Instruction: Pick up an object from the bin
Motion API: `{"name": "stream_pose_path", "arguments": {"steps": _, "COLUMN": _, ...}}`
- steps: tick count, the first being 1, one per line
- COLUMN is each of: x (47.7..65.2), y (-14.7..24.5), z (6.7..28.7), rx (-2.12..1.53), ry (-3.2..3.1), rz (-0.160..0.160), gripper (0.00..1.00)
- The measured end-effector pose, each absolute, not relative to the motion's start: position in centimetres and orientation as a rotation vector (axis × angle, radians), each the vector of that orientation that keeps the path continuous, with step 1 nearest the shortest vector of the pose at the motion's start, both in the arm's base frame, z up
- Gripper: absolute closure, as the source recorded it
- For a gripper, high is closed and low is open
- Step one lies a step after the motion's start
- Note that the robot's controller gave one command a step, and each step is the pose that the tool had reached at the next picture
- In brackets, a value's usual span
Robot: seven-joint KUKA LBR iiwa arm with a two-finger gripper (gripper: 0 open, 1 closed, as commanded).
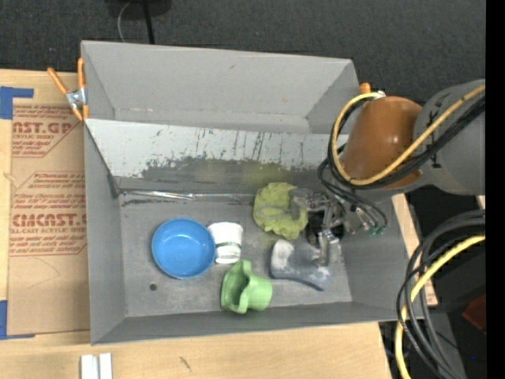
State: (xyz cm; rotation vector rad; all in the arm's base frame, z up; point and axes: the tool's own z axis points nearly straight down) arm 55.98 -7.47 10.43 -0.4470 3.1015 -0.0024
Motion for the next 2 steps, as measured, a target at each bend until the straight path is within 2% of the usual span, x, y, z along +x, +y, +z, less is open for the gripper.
{"name": "stream_pose_path", "arguments": {"steps": 1, "x": 51.2, "y": -6.6, "z": 7.5, "rx": -0.159, "ry": 3.128, "rz": -0.002, "gripper": 0.0}}
{"name": "stream_pose_path", "arguments": {"steps": 2, "x": 54.1, "y": -5.9, "z": 8.5, "rx": -0.626, "ry": 3.079, "rz": 0.0, "gripper": 0.0}}
